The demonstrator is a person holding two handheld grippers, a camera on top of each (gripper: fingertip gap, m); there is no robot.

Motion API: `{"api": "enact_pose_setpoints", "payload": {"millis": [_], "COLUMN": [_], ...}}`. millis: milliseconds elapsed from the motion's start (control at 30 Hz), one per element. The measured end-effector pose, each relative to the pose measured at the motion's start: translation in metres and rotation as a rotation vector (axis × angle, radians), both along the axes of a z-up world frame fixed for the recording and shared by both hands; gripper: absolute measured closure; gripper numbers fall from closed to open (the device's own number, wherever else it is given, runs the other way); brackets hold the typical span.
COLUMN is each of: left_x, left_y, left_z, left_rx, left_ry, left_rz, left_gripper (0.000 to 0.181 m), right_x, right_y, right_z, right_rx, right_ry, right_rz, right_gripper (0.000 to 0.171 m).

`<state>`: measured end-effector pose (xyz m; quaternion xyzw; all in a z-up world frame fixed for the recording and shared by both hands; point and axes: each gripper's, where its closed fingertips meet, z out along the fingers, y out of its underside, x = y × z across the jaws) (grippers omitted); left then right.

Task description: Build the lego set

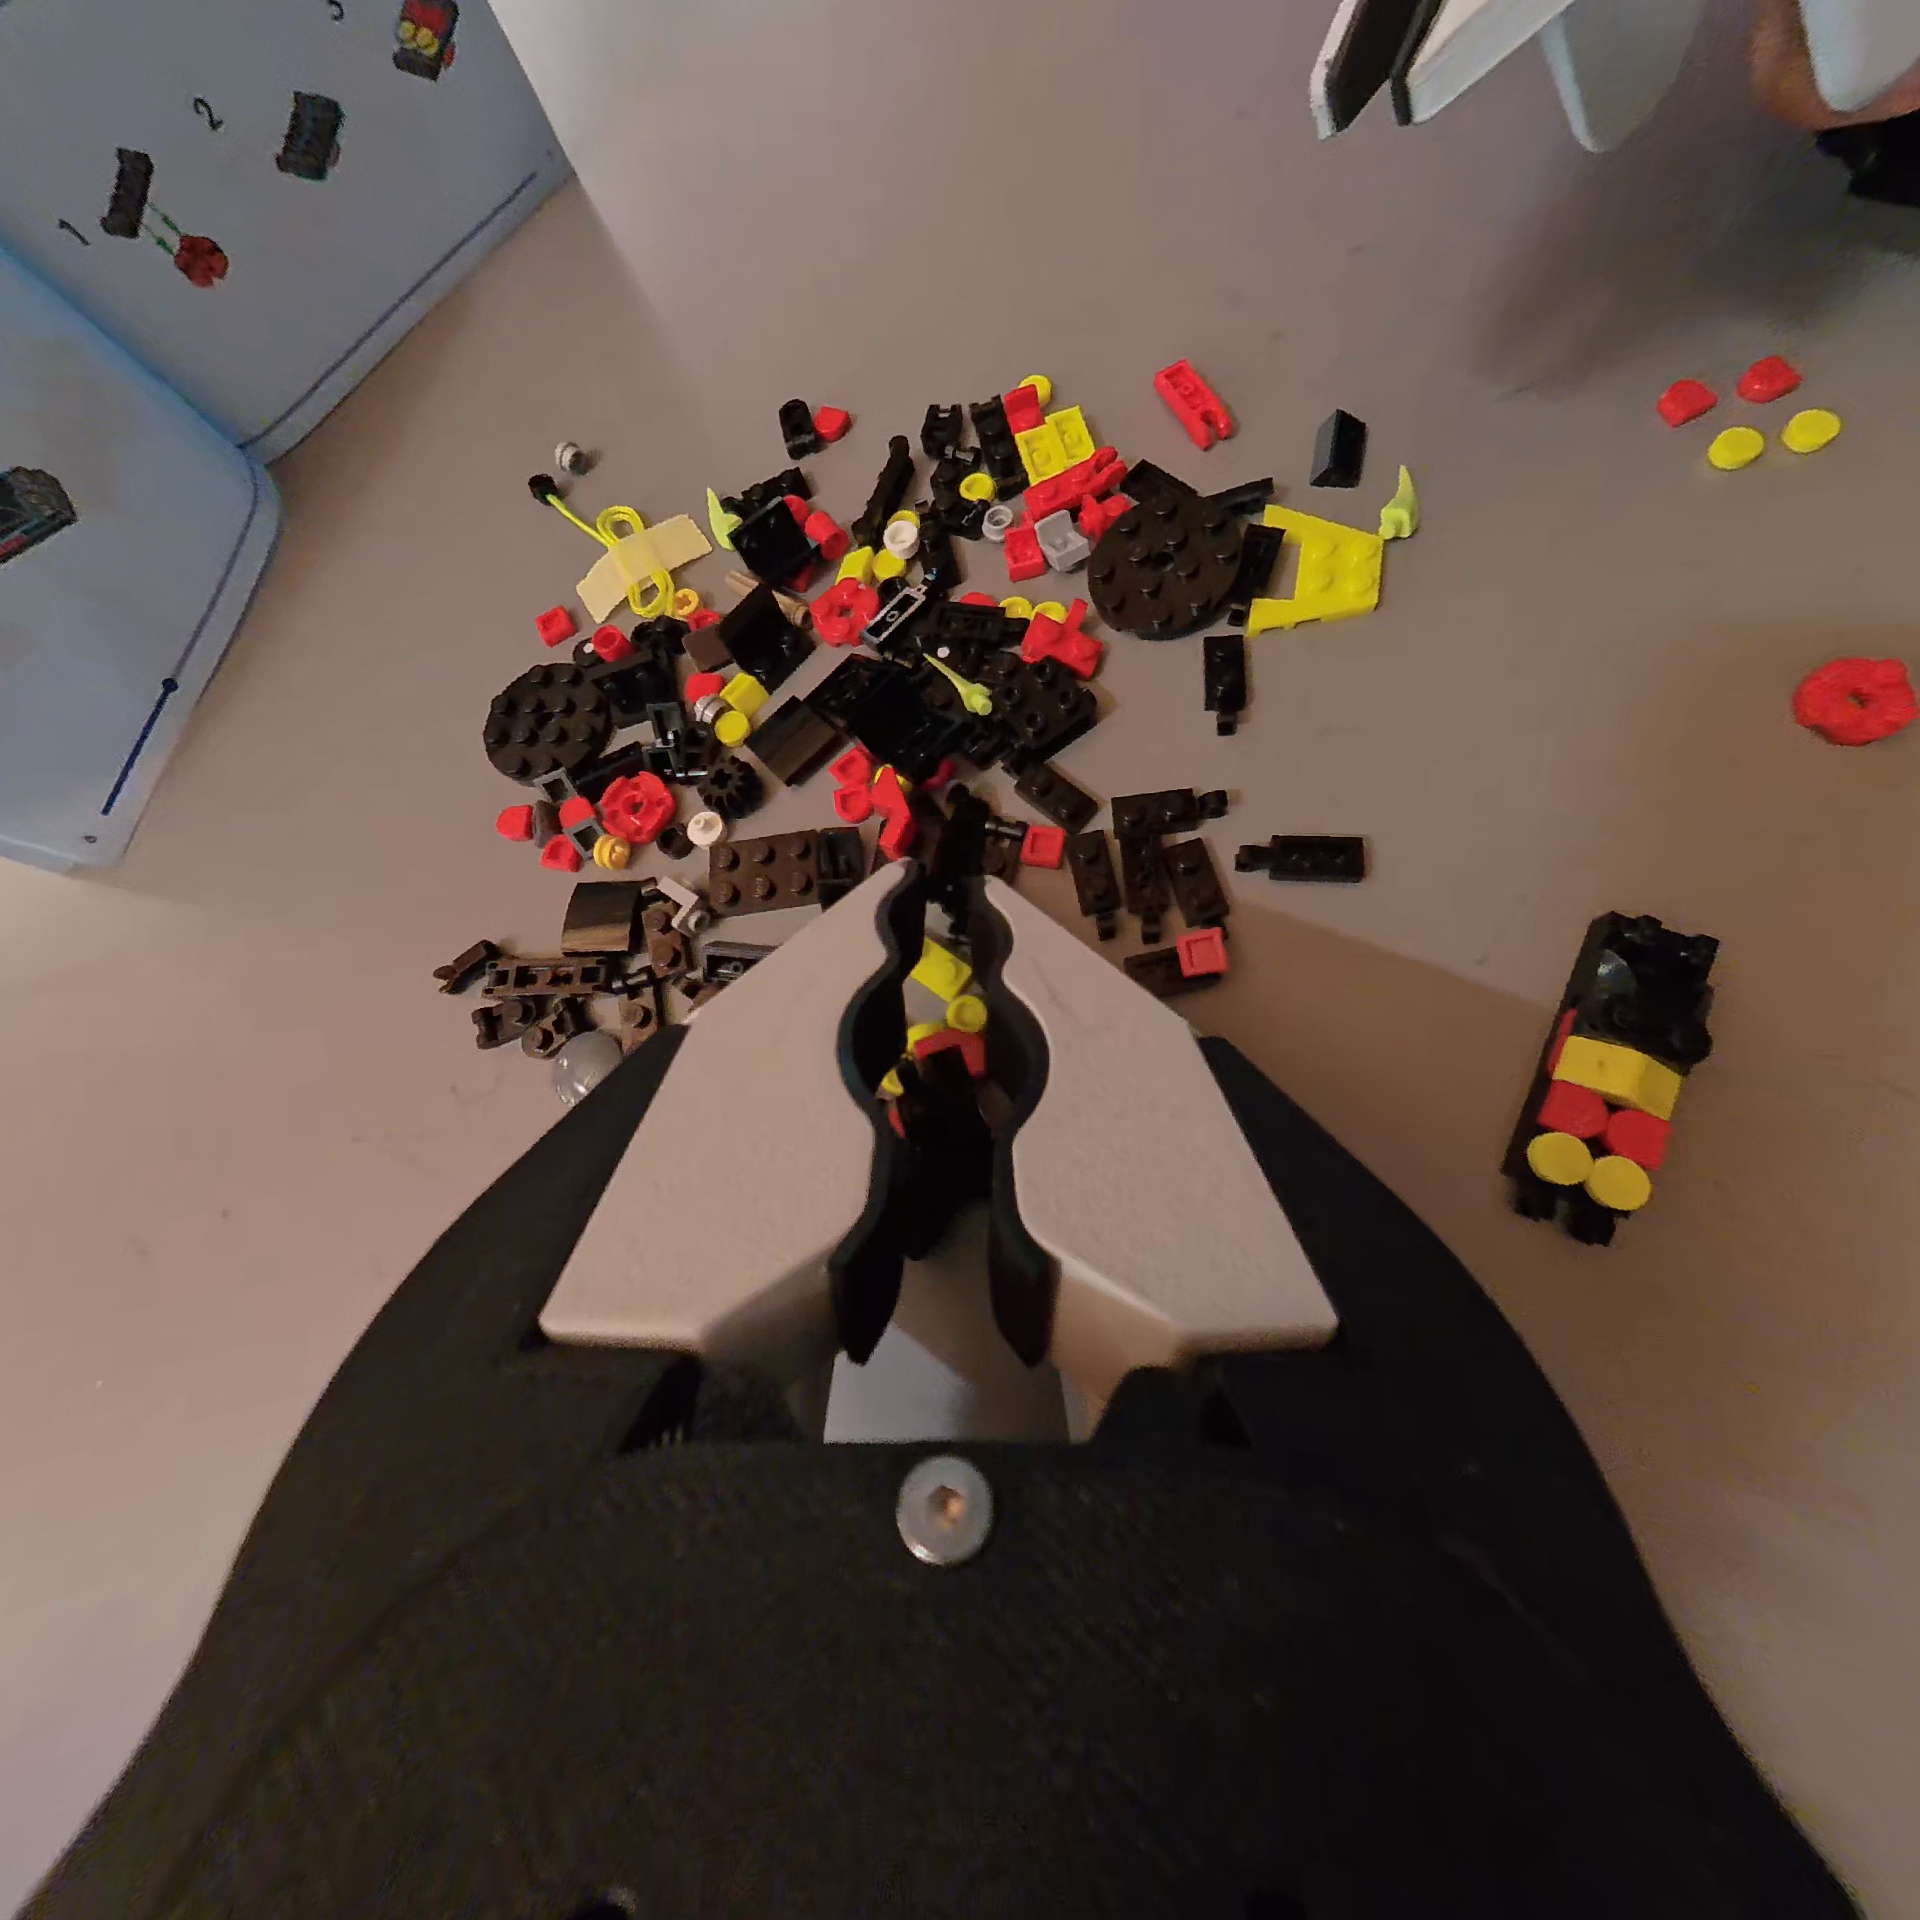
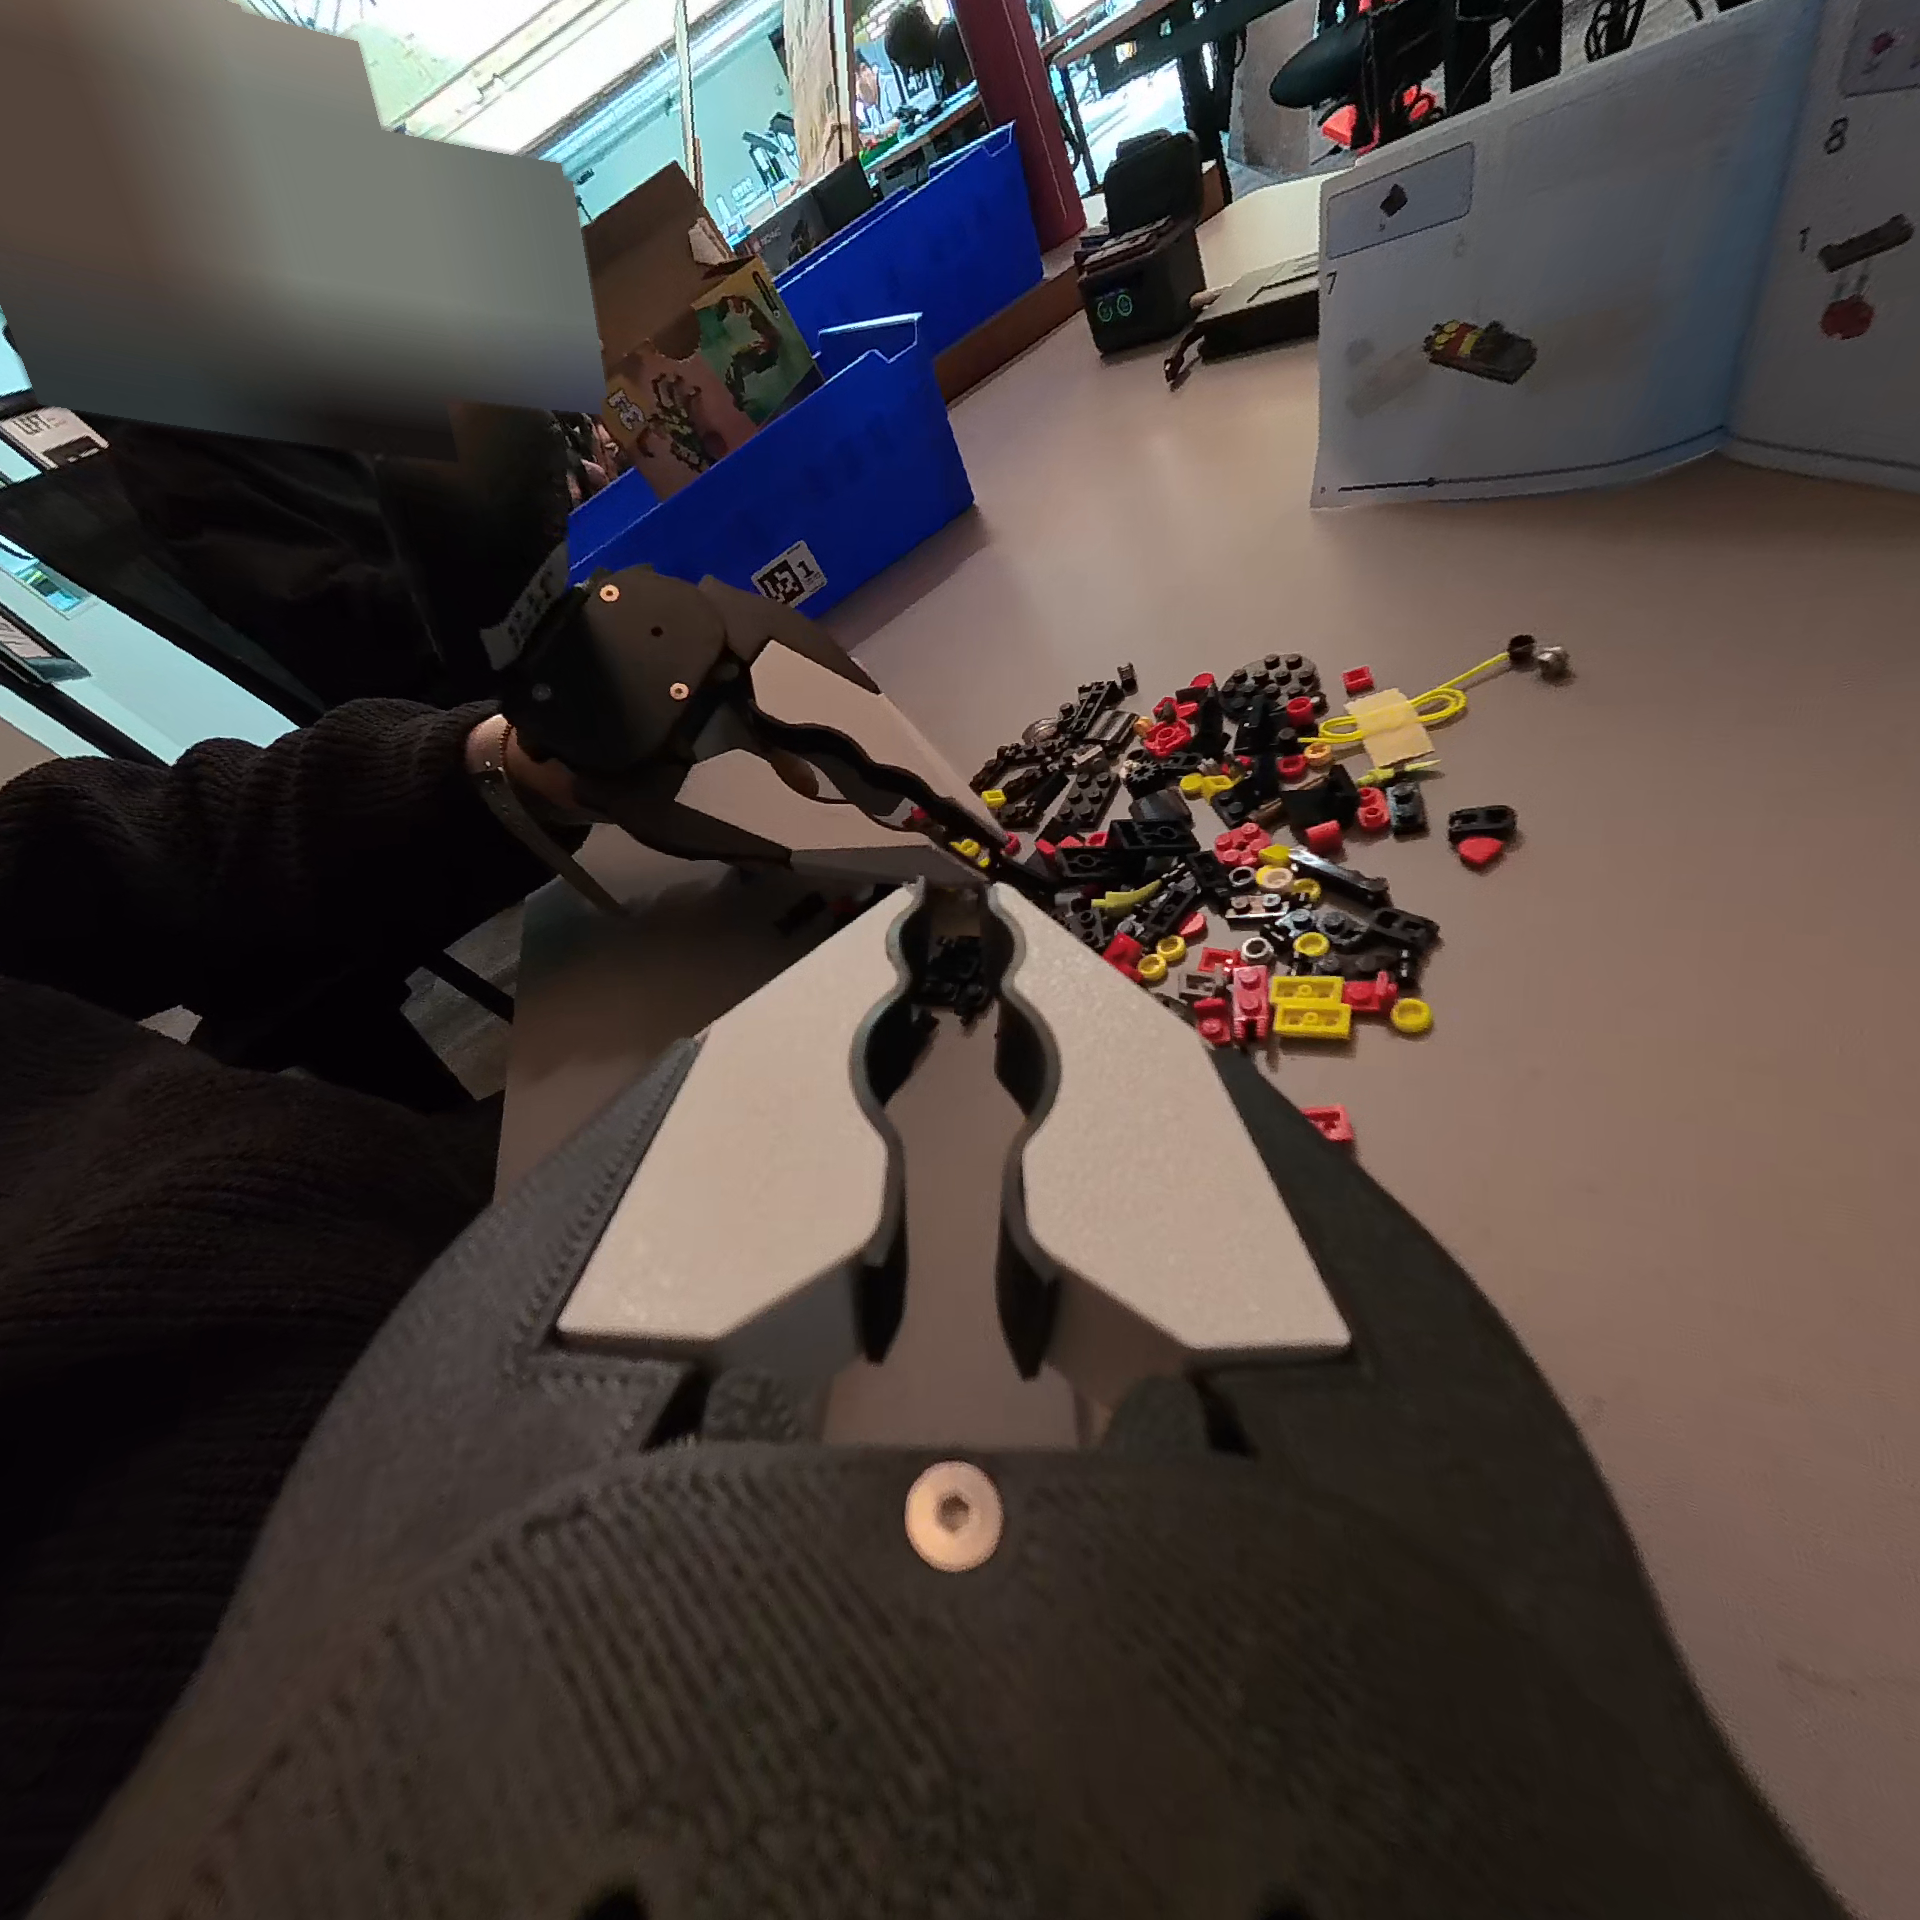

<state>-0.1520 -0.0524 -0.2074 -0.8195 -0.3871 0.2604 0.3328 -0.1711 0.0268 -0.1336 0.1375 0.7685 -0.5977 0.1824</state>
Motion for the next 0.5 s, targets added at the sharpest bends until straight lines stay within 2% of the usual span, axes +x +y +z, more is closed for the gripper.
{"api": "enact_pose_setpoints", "payload": {"millis": [333, 500], "left_x": [0.001, 0.003], "left_y": [0.002, 0.005], "left_z": [0.011, 0.023], "left_rx": [0.019, 0.095], "left_ry": [0.041, 0.057], "left_rz": [-0.019, -0.015], "left_gripper": [0.176, 0.176], "right_x": [0.001, 0.004], "right_y": [0.0, -0.001], "right_z": [0.0, -0.002], "right_rx": [0.001, 0.026], "right_ry": [-0.002, 0.058], "right_rz": [0.007, 0.018], "right_gripper": [0.163, 0.161]}}
